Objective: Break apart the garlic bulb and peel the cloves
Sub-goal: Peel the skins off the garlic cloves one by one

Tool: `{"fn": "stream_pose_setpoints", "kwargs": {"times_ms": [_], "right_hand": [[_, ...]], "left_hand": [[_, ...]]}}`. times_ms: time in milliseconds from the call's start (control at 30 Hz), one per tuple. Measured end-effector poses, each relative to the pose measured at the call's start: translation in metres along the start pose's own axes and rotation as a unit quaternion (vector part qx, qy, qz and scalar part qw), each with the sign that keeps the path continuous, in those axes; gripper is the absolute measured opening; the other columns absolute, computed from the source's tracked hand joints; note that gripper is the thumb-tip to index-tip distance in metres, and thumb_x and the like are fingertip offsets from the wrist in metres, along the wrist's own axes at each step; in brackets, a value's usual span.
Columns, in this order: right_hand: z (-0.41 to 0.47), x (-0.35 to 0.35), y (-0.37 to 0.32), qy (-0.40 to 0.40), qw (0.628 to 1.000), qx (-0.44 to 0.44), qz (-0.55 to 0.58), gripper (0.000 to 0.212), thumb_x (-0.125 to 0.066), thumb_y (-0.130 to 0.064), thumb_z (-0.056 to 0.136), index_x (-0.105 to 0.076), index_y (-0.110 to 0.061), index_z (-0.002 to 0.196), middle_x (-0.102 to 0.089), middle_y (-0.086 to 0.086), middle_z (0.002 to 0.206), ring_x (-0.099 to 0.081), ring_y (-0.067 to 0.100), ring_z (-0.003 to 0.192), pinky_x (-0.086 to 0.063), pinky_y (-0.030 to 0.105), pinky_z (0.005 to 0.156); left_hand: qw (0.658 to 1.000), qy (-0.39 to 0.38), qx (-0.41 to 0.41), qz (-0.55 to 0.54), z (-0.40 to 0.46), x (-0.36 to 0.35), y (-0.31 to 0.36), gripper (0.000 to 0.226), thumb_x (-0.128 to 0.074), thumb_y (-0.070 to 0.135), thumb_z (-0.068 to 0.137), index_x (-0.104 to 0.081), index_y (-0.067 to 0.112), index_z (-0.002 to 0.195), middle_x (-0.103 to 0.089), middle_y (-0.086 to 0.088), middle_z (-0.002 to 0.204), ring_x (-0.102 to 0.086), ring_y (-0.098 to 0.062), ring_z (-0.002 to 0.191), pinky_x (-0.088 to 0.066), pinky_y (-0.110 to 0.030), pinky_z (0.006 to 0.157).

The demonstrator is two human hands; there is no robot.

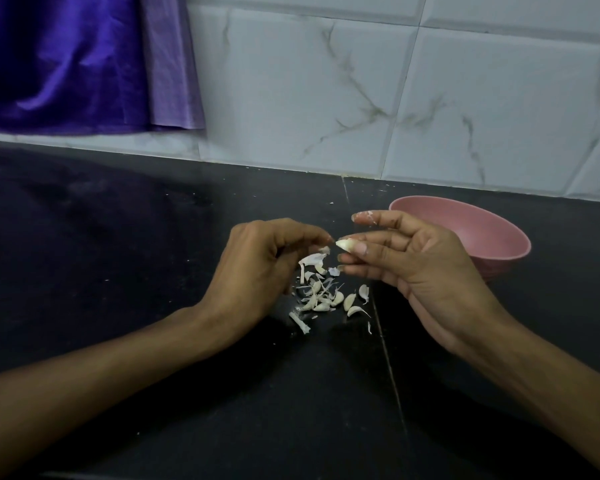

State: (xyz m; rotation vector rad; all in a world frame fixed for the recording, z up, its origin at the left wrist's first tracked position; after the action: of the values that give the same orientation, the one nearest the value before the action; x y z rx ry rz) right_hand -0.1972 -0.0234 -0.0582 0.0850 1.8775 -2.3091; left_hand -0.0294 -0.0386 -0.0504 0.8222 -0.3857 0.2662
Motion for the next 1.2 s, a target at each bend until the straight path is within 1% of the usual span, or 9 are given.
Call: {"fn": "stream_pose_setpoints", "kwargs": {"times_ms": [133, 200, 300, 433, 500, 633, 767, 967, 1200], "right_hand": [[0.0, -0.002, 0.0, 0.0, 1.0, -0.006, 0.002, 0.039, -0.07, -0.003, 0.075, -0.062, -0.002, 0.114, -0.074, 0.019, 0.093, -0.073, 0.026, 0.081, -0.06, 0.029, 0.072], [0.0, -0.003, 0.0, -0.005, 1.0, -0.007, -0.001, 0.04, -0.07, -0.004, 0.075, -0.062, -0.003, 0.114, -0.074, 0.02, 0.094, -0.073, 0.028, 0.084, -0.06, 0.031, 0.074], [-0.001, -0.004, 0.0, -0.018, 1.0, -0.011, 0.0, 0.039, -0.07, -0.006, 0.073, -0.062, -0.004, 0.112, -0.074, 0.019, 0.095, -0.073, 0.028, 0.085, -0.061, 0.032, 0.076], [-0.002, -0.008, 0.001, -0.038, 0.999, -0.024, 0.002, 0.037, -0.07, -0.006, 0.074, -0.063, -0.004, 0.11, -0.075, 0.018, 0.094, -0.073, 0.024, 0.083, -0.06, 0.031, 0.076], [-0.002, -0.009, 0.001, -0.043, 0.999, -0.033, 0.006, 0.036, -0.07, -0.006, 0.074, -0.063, -0.004, 0.109, -0.074, 0.019, 0.095, -0.073, 0.024, 0.082, -0.06, 0.031, 0.075], [-0.003, -0.01, 0.004, -0.049, 0.997, -0.055, 0.024, 0.036, -0.07, -0.003, 0.072, -0.064, -0.003, 0.107, -0.074, 0.022, 0.095, -0.073, 0.025, 0.08, -0.061, 0.031, 0.073], [-0.003, -0.01, 0.006, -0.049, 0.996, -0.07, 0.033, 0.037, -0.07, -0.001, 0.07, -0.064, -0.002, 0.107, -0.073, 0.024, 0.096, -0.073, 0.026, 0.08, -0.061, 0.032, 0.073], [-0.002, -0.009, 0.004, -0.044, 0.995, -0.073, 0.043, 0.038, -0.069, 0.0, 0.07, -0.063, -0.002, 0.107, -0.074, 0.021, 0.093, -0.073, 0.024, 0.078, -0.061, 0.03, 0.07], [-0.003, -0.011, 0.001, -0.049, 0.995, -0.073, 0.048, 0.039, -0.067, 0.001, 0.073, -0.063, -0.003, 0.112, -0.075, 0.02, 0.095, -0.074, 0.024, 0.083, -0.061, 0.03, 0.073]], "left_hand": [[0.999, -0.007, 0.0, -0.05, 0.001, -0.001, 0.004, 0.013, -0.071, 0.014, 0.087, -0.07, 0.021, 0.097, -0.073, 0.011, 0.085, -0.053, -0.01, 0.038, -0.046, -0.02, 0.046], [0.999, -0.014, -0.012, -0.045, 0.0, -0.002, 0.009, 0.012, -0.074, 0.02, 0.082, -0.069, 0.021, 0.092, -0.07, 0.017, 0.077, -0.052, -0.009, 0.038, -0.043, -0.018, 0.044], [0.999, -0.009, -0.017, -0.045, 0.0, -0.001, 0.011, 0.007, -0.075, 0.021, 0.08, -0.069, 0.02, 0.083, -0.062, 0.023, 0.06, -0.048, -0.005, 0.037, -0.038, -0.014, 0.043], [0.998, 0.0, -0.036, -0.043, -0.001, 0.003, 0.015, 0.007, -0.072, 0.028, 0.078, -0.068, 0.025, 0.082, -0.061, 0.023, 0.06, -0.049, -0.006, 0.038, -0.04, -0.014, 0.043], [0.998, 0.001, -0.038, -0.042, -0.001, 0.003, 0.015, 0.006, -0.073, 0.026, 0.079, -0.068, 0.024, 0.082, -0.061, 0.023, 0.061, -0.049, -0.006, 0.038, -0.04, -0.014, 0.043], [0.998, -0.01, -0.056, -0.016, -0.001, 0.001, 0.016, 0.007, -0.073, 0.014, 0.084, -0.067, 0.017, 0.084, -0.062, 0.025, 0.068, -0.05, -0.006, 0.039, -0.038, -0.011, 0.045], [0.997, -0.023, -0.072, 0.019, -0.002, -0.002, 0.016, 0.009, -0.069, 0.01, 0.089, -0.064, 0.017, 0.086, -0.059, 0.028, 0.068, -0.051, -0.004, 0.043, -0.038, -0.009, 0.047], [0.996, -0.013, -0.093, 0.011, -0.003, -0.001, 0.019, 0.009, -0.069, 0.016, 0.089, -0.062, 0.022, 0.089, -0.06, 0.027, 0.073, -0.051, -0.006, 0.043, -0.038, -0.01, 0.046], [0.996, -0.001, -0.083, -0.011, -0.003, 0.001, 0.019, 0.011, -0.069, 0.019, 0.087, -0.06, 0.023, 0.092, -0.062, 0.024, 0.077, -0.053, -0.009, 0.043, -0.039, -0.011, 0.045]]}}
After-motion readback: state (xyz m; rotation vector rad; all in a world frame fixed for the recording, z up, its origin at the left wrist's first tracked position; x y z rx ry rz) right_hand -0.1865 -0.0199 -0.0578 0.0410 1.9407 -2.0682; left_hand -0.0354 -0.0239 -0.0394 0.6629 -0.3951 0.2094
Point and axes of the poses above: each hand's wrist, its own z-axis towards the middle knuckle, its own x-axis out of the back of the hand, y = z × x, the point moved 7 cm from there along z, towards the middle knuckle
